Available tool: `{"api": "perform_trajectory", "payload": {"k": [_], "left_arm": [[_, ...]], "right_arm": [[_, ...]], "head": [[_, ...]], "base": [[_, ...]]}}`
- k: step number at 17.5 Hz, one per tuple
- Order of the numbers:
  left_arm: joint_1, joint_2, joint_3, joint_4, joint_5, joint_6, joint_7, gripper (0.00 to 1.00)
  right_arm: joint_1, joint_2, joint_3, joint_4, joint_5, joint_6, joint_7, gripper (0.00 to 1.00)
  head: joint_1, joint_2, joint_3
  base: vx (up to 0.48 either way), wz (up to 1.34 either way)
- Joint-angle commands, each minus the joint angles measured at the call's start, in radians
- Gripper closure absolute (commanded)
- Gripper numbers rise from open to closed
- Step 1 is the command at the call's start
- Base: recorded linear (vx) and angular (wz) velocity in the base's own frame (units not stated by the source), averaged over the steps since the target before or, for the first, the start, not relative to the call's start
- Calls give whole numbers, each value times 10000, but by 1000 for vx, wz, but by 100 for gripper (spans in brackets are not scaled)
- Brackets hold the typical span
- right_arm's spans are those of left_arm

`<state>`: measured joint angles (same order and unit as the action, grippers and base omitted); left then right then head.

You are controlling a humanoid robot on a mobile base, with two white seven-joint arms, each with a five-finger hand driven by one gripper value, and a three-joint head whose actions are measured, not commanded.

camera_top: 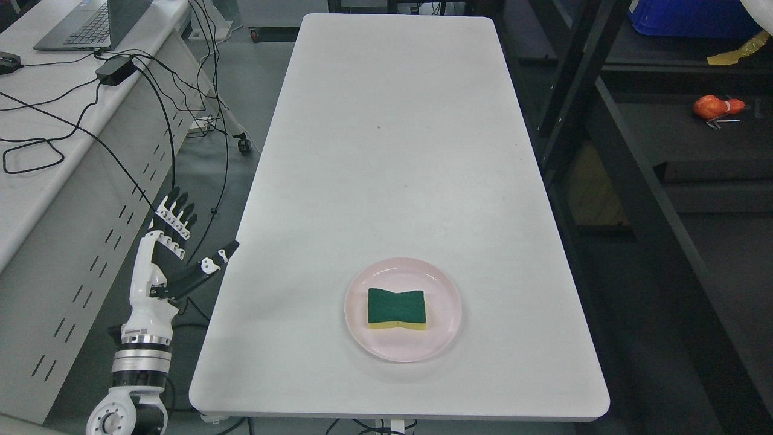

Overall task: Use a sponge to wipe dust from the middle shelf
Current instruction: 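Raise the left hand from beside the table toward the plate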

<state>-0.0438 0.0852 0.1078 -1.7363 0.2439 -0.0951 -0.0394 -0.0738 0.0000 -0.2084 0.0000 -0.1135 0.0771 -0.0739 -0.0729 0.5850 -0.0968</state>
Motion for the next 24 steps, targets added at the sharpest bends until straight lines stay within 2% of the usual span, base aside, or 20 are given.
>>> {"api": "perform_trajectory", "payload": {"k": [1, 9, 13, 16, 18, 19, 21, 24], "left_arm": [[8, -8, -96, 14, 0, 15, -5, 1], [-282, 145, -248, 121, -15, -15, -5, 1], [-971, 1064, -417, 427, -794, -92, -142, 1], [-1798, 1463, -648, 795, -2660, -610, -1288, 1], [-2519, 2213, -800, 1254, -4685, -1315, -1936, 2], [-2735, 2535, -1181, 1423, -5453, -1729, -1968, 1], [-3256, 3530, -2771, 1791, -7383, -3076, -1923, 3], [-3977, 3965, -4341, 2053, -10192, -3589, -1907, 4]], "right_arm": [[2, -175, -2, -174, 0, -4, 2, 0], [2, -175, -2, -174, 0, -4, 2, 0], [2, -175, -2, -174, 0, -4, 2, 0], [2, -175, -2, -174, 0, -4, 2, 0], [2, -175, -2, -174, 0, -4, 2, 0], [2, -175, -2, -174, 0, -4, 2, 0], [2, -175, -2, -174, 0, -4, 2, 0], [2, -175, -2, -174, 0, -4, 2, 0]], "head": [[0, 0, 0], [0, 0, 0], [0, 0, 0], [0, 0, 0], [0, 0, 0], [0, 0, 0], [0, 0, 0], [0, 0, 0]], "base": [[-21, 0], [-75, -30], [-54, 0], [0, 0], [11, 0], [0, 0], [0, 0], [0, 0]]}}
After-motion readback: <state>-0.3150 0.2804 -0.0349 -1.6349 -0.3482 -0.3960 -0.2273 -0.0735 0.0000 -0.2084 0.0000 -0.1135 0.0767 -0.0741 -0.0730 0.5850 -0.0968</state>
